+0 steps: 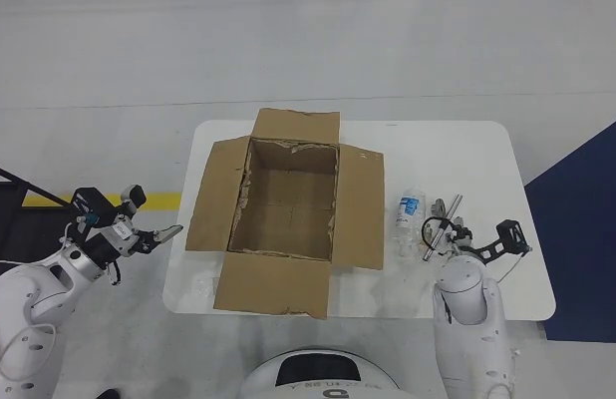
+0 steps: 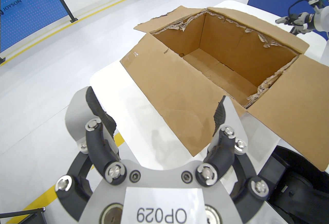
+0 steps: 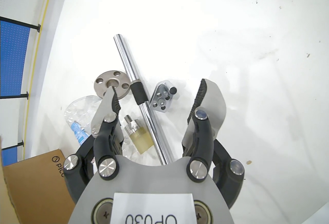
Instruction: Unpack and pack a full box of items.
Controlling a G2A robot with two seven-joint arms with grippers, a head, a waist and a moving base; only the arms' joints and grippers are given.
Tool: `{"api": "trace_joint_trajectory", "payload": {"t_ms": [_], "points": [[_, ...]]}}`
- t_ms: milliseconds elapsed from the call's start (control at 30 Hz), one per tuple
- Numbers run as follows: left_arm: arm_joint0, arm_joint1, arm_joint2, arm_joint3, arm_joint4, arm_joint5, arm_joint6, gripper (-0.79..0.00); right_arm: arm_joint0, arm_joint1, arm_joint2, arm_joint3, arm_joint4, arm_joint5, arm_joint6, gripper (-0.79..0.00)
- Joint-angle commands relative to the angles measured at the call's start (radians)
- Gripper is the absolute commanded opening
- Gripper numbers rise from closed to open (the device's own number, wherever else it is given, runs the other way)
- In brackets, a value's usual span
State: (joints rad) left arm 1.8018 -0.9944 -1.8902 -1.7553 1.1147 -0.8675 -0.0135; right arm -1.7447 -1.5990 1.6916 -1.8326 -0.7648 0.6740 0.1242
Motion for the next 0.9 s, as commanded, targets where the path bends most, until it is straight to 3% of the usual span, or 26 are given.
{"api": "trace_joint_trajectory", "payload": {"t_ms": [0, 233, 500, 867], "points": [[0.0, 0.0, 0.0, 0.0, 0.0, 0.0, 0.0, 0.0, -0.032, -0.002, -0.013, -0.043, 0.013, -0.038, -0.018, 0.0], [0.0, 0.0, 0.0, 0.0, 0.0, 0.0, 0.0, 0.0, -0.139, 0.003, -0.119, -0.164, -0.021, -0.262, -0.01, 0.0], [0.0, 0.0, 0.0, 0.0, 0.0, 0.0, 0.0, 0.0, -0.099, 0.019, -0.23, -0.169, -0.112, -0.44, 0.139, 0.0], [0.0, 0.0, 0.0, 0.0, 0.0, 0.0, 0.0, 0.0, 0.065, 0.025, -0.4, -0.076, -0.285, -0.401, 0.309, 0.0]]}}
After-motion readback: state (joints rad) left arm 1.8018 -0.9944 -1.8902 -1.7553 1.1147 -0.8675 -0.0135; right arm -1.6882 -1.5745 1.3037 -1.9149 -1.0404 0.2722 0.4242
